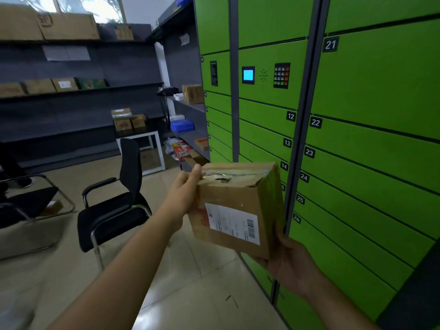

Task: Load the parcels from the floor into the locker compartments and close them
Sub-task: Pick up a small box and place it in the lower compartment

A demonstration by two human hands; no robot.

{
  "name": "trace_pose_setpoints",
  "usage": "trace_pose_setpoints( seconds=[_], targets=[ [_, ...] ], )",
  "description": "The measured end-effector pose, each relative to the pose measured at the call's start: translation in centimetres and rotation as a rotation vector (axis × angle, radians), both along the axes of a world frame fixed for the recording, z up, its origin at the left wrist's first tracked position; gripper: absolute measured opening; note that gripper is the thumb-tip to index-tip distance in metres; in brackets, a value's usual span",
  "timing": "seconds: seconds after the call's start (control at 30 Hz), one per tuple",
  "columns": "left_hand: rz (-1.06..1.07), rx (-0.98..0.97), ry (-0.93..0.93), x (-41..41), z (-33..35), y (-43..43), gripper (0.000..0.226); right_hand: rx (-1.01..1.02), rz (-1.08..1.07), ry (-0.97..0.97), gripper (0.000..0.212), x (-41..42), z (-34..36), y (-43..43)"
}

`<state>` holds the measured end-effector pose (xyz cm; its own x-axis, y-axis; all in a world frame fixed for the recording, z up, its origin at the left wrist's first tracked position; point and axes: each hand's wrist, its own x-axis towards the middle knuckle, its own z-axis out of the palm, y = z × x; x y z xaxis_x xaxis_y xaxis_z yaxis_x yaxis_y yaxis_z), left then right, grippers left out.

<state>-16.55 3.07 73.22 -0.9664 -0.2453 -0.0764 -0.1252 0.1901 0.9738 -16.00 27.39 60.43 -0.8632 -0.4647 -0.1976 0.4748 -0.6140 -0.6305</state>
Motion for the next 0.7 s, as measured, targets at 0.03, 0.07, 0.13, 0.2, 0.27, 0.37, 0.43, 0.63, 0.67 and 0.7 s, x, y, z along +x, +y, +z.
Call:
trace_pose_setpoints(
  seconds=[0.03,0.07,0.13,0.2,0.27,0.37,0.43,0.63,0.67,0.7],
  targets=[
    [-0.022,-0.005,-0.021,0.0,0.3,0.0,0.038,0.009,-0.007,0.011,0.067,0.0,0.4,0.5],
    [-0.041,-0.011,-0.034,0.0,0.4,-0.1,0.034,0.012,-0.033,0.005,0.074,-0.3,0.4,1.1],
    [-0.074,-0.007,-0.048,-0.1,0.8,-0.6,0.044,0.037,-0.055,-0.053,0.081,-1.0,1.0,1.9],
    [-0.153,0.002,-0.052,-0.2,0.8,-1.1,0.072,0.087,-0.097,-0.097,0.09,-2.2,1.5,2.5],
    [-0.253,-0.006,-0.062,-0.1,0.8,-1.0,0.084,0.128,-0.158,-0.063,0.085,-3.1,2.4,2.7],
    [-0.357,0.012,-0.038,0.2,0.4,0.3,0.061,0.181,-0.25,-0.02,0.085,-3.8,3.4,2.5],
    [-0.366,0.055,-0.054,0.4,0.2,0.9,0.059,0.207,-0.321,-0.02,0.084,-4.6,3.4,2.5],
    [-0.319,0.241,-0.159,0.3,-1.5,-0.5,0.057,0.467,-0.331,0.078,0.072,-3.4,7.2,2.3],
    [-0.309,0.258,-0.167,0.5,-1.6,-0.5,0.056,0.526,-0.33,0.099,0.071,-3.1,7.8,2.4],
    [-0.315,0.27,-0.161,0.7,-1.8,-0.3,0.056,0.573,-0.335,0.13,0.073,-3.0,8.2,2.4]
  ],
)
